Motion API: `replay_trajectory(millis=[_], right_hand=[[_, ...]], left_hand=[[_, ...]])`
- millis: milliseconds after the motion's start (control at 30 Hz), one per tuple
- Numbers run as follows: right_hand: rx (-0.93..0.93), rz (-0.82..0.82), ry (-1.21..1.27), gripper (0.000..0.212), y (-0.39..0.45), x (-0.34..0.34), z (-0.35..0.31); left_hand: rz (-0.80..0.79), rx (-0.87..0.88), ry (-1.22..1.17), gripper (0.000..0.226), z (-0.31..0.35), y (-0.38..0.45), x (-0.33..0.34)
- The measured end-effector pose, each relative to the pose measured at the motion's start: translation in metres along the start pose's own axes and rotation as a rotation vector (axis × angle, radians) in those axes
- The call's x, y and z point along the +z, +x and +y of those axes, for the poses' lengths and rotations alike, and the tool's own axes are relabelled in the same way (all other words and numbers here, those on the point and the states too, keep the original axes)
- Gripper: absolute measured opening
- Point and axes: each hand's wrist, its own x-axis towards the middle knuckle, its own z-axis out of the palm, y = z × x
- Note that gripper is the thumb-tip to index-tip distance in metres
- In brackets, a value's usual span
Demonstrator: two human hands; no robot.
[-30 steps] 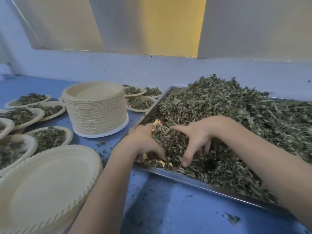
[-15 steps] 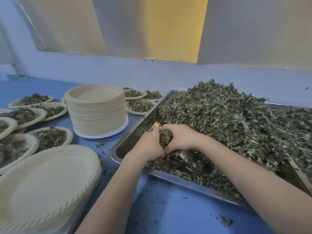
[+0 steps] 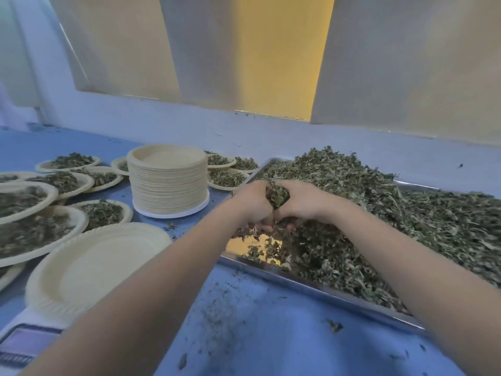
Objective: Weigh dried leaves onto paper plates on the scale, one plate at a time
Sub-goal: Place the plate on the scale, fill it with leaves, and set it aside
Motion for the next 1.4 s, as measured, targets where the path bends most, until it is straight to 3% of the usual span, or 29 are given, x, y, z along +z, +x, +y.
replay_trajectory(millis=[100,300,500,600,700,767,900,1033,1133,1233,1400], right_hand=[[-0.085,-0.01,0.001,0.042,0.002,0.004,-0.035],[-0.257,-0.147,0.027,0.035,0.011,0.061,-0.111],[-0.362,-0.269,-0.016,0.028,0.018,0.136,-0.15],[-0.353,-0.332,-0.209,0.043,0.021,0.147,-0.152],[-0.356,-0.386,-0.495,0.094,0.027,0.136,-0.148],[-0.353,-0.37,-0.498,0.1,0.029,0.13,-0.146],[-0.388,-0.242,-0.414,0.075,0.031,0.132,-0.138],[-0.469,-0.098,-0.201,0.043,0.028,0.152,-0.127],[-0.563,0.089,-0.087,0.013,0.028,0.17,-0.123],[-0.635,0.233,-0.025,0.012,0.029,0.178,-0.119],[-0.694,0.295,-0.077,0.012,0.03,0.176,-0.12]], left_hand=[[0.076,0.015,-0.025,0.058,-0.001,-0.02,-0.031],[0.22,-0.064,0.103,0.038,-0.037,-0.081,-0.105],[0.189,-0.232,0.058,0.037,-0.088,-0.137,-0.142],[0.132,-0.286,0.086,0.053,-0.105,-0.149,-0.148],[0.103,-0.318,0.149,0.091,-0.118,-0.156,-0.156],[0.106,-0.295,0.121,0.092,-0.123,-0.16,-0.161],[0.199,-0.212,0.075,0.066,-0.138,-0.159,-0.163],[0.543,-0.112,-0.004,0.028,-0.165,-0.153,-0.155],[0.746,-0.061,-0.079,0.021,-0.183,-0.151,-0.146],[0.864,-0.029,-0.059,0.02,-0.195,-0.15,-0.138],[1.01,0.038,-0.234,0.014,-0.208,-0.151,-0.124]])
